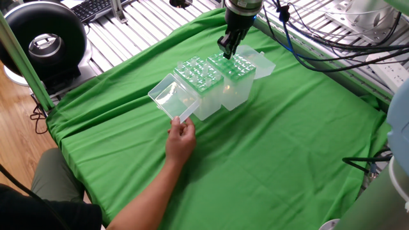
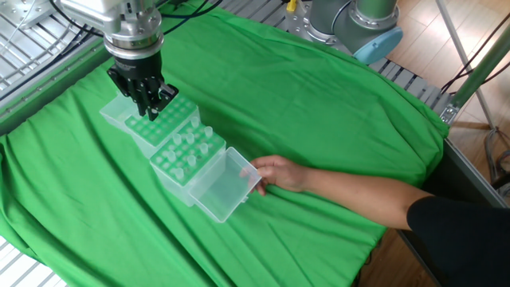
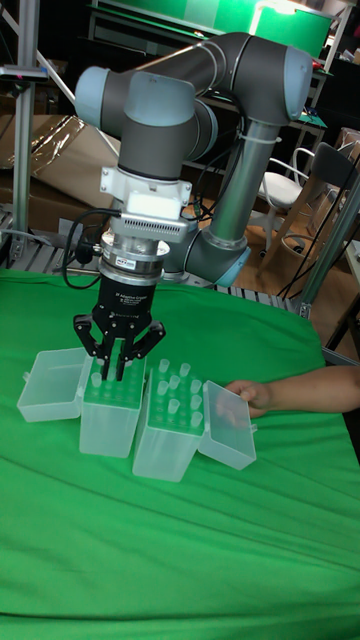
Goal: Insert a large pipette tip into the holder for large pipette tips
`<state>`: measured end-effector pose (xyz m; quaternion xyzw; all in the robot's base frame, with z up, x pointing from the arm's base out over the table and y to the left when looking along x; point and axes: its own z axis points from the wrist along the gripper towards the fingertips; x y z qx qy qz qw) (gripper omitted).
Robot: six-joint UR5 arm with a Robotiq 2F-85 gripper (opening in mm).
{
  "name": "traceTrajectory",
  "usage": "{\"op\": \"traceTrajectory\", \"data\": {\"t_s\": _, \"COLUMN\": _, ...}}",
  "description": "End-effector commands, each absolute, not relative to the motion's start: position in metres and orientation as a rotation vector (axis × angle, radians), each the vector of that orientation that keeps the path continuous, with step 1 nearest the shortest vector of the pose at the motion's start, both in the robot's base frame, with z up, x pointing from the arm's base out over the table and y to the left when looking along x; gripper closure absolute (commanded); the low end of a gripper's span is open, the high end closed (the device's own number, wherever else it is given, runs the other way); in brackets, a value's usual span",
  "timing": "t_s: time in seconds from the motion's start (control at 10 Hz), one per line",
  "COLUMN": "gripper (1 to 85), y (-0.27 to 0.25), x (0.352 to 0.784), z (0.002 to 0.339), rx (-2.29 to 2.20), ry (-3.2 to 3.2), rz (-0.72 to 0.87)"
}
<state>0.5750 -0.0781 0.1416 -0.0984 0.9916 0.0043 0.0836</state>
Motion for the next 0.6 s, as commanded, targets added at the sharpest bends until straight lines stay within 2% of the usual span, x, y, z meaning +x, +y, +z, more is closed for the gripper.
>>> {"op": "traceTrajectory", "data": {"t_s": 0.0, "gripper": 64.3, "y": -0.0745, "x": 0.5791, "z": 0.1433, "rx": -0.265, "ry": 2.942, "rz": 0.028}}
{"op": "traceTrajectory", "data": {"t_s": 0.5, "gripper": 68.0, "y": -0.0709, "x": 0.5737, "z": 0.1517, "rx": -0.251, "ry": 2.952, "rz": 0.031}}
